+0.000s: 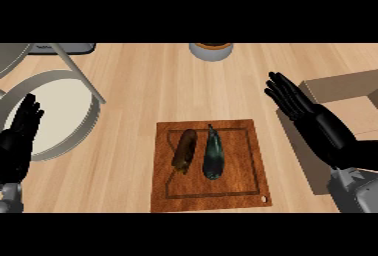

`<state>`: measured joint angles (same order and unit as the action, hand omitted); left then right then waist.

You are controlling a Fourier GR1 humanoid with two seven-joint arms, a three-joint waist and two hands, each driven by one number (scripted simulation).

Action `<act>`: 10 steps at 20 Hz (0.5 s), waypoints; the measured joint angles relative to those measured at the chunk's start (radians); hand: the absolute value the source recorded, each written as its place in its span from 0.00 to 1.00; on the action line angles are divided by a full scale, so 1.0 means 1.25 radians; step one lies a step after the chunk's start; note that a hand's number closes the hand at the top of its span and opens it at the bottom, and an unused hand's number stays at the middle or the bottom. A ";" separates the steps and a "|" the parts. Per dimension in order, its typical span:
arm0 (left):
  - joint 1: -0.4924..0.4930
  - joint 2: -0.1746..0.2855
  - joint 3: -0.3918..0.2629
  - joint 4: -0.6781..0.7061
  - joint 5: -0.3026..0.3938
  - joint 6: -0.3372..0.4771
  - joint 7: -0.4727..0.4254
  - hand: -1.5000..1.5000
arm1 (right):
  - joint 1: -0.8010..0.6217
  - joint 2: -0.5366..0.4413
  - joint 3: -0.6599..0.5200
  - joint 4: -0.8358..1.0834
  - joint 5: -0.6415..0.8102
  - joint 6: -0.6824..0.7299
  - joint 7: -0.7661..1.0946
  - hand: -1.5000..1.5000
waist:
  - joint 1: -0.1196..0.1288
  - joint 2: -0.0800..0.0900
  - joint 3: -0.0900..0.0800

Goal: Pick the eggplant from the cutting board and place it in the cardboard box

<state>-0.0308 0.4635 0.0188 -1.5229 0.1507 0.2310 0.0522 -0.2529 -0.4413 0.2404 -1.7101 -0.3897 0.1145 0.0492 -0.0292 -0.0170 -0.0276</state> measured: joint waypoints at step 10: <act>-0.055 -0.033 -0.125 -0.038 -0.016 -0.091 -0.020 0.50 | 0.093 -0.005 0.044 0.119 0.257 -0.319 0.206 0.00 | -0.055 0.010 0.005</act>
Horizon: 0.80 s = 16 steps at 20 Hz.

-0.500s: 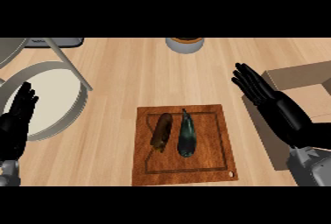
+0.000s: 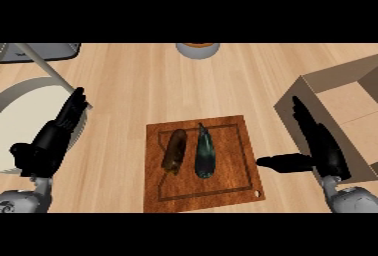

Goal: Pick the eggplant from the cutting board and place it in the cardboard box

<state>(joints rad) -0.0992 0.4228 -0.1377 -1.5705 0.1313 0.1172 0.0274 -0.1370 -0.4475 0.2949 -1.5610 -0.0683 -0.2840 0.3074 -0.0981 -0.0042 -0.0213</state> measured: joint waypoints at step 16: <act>-0.054 -0.067 -0.128 0.011 -0.027 -0.054 0.021 0.50 | -0.145 -0.028 0.288 -0.091 0.512 0.100 0.628 0.00 | 0.064 -0.010 0.005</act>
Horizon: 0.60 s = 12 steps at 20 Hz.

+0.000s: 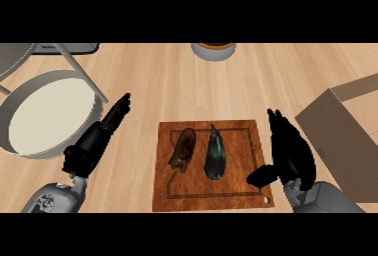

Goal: Pick the eggplant from the cutting board and place it in the cardboard box

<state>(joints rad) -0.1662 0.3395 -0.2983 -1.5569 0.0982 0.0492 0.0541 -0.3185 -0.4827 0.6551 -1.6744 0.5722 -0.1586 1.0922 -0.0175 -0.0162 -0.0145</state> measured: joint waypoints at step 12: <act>-0.038 -0.030 -0.010 0.026 -0.016 0.003 0.004 0.50 | -0.139 0.254 -0.074 0.079 -0.010 0.137 0.119 0.00 | 0.009 0.006 0.006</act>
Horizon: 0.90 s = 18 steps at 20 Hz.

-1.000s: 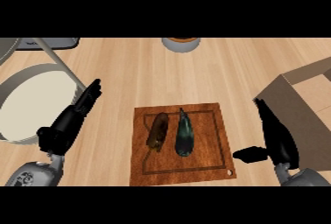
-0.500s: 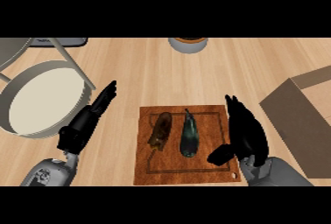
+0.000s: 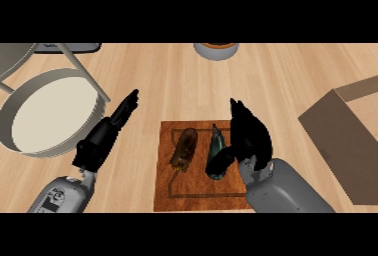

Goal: Pick the eggplant from the cutting board and place it in the cardboard box

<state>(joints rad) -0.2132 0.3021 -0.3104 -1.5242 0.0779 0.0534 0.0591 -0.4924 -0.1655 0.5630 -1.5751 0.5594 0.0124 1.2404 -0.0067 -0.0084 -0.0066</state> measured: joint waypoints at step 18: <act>-0.023 -0.012 0.020 0.019 -0.004 -0.023 0.005 0.50 | -0.022 0.117 -0.055 0.181 0.070 0.025 0.006 0.00 | 0.007 0.003 0.004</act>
<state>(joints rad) -0.2423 0.2874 -0.2848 -1.4998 0.0724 0.0244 0.0649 -0.5197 -0.0190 0.4944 -1.3485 0.6468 0.0432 1.2474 0.0017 -0.0047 -0.0017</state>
